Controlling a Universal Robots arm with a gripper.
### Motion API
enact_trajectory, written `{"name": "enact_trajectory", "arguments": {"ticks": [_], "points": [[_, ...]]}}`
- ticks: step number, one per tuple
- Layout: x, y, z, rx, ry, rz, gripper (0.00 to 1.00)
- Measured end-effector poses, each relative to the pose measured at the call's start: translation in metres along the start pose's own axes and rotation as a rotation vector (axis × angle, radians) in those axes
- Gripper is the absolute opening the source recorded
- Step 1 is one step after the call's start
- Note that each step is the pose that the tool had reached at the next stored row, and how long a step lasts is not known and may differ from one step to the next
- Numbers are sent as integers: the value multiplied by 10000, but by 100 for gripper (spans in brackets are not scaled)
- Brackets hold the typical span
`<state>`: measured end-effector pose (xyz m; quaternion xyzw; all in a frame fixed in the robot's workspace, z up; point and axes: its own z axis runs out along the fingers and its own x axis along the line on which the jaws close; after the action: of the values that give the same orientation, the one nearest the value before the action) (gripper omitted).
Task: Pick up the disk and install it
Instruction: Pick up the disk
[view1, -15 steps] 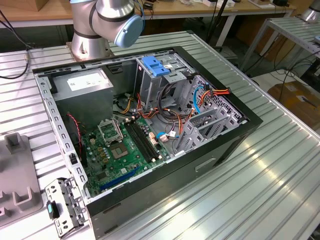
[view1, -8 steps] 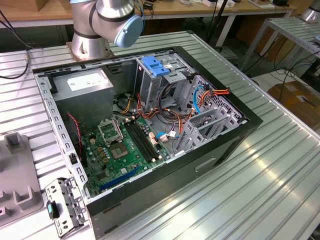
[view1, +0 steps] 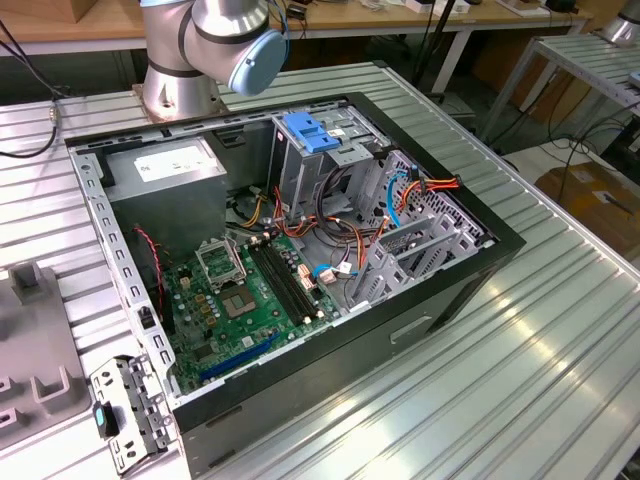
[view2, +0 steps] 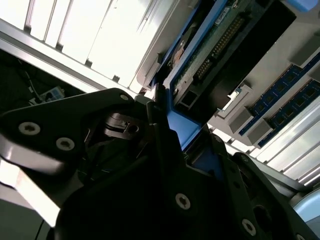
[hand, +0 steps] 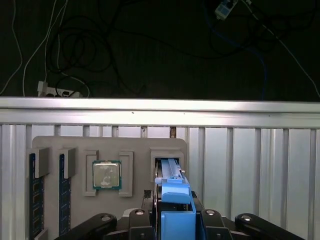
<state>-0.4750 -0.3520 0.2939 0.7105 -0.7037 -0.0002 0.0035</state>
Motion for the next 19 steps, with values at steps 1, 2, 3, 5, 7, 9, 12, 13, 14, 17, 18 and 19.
{"name": "enact_trajectory", "arguments": {"ticks": [1,2,3,5,7,9,12,13,14,17,18,19], "points": [[0,0,0,0,0,7,37],[0,0,0,0,0,9,37],[0,0,0,0,0,10,37],[0,0,0,0,0,12,37],[0,0,0,0,0,14,37],[0,0,0,-1,0,44,37],[0,0,0,-1,-1,110,37],[0,0,0,-1,-1,112,37],[0,0,0,-1,-1,114,37],[0,0,0,-1,-1,138,37],[0,0,0,-1,-1,159,37],[0,0,0,-1,-1,162,37]]}}
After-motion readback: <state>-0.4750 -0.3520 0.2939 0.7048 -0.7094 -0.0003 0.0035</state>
